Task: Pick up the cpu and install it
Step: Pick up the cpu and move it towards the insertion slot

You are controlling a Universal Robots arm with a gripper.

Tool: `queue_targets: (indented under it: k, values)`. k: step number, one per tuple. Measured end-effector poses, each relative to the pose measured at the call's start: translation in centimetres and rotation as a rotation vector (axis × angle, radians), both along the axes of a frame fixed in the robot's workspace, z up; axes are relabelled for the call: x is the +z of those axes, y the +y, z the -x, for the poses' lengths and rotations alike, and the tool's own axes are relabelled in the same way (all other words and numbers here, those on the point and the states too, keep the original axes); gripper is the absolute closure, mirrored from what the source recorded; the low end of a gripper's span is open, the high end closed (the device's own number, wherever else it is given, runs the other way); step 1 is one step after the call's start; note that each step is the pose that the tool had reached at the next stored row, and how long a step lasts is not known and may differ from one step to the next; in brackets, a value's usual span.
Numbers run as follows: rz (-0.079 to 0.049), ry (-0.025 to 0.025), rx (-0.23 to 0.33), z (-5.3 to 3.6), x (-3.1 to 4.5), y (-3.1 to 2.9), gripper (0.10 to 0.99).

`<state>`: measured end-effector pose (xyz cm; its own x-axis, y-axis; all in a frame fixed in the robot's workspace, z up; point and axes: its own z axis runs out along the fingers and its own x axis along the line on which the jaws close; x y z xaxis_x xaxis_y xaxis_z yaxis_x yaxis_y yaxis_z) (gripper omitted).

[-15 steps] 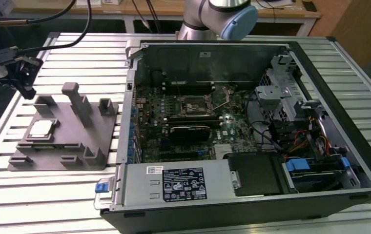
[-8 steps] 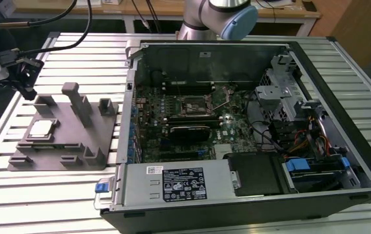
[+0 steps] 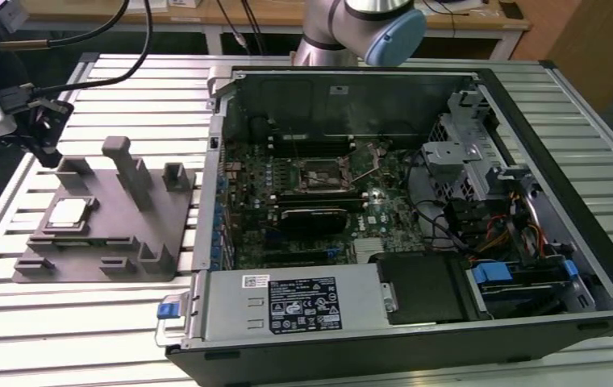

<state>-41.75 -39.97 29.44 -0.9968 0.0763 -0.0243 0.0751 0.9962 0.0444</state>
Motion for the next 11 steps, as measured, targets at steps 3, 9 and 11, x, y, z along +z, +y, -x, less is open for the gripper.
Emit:
queue_targets:
  k: [3,9,11]
  values:
    - [0.0,-0.0002,0.0,0.01,-0.26,-0.18,0.98]
    - [0.0,-0.0001,0.0,0.05,-0.94,-0.64,0.98]
    - [0.0,-0.0002,0.0,0.07,-1.21,-0.68,0.98]
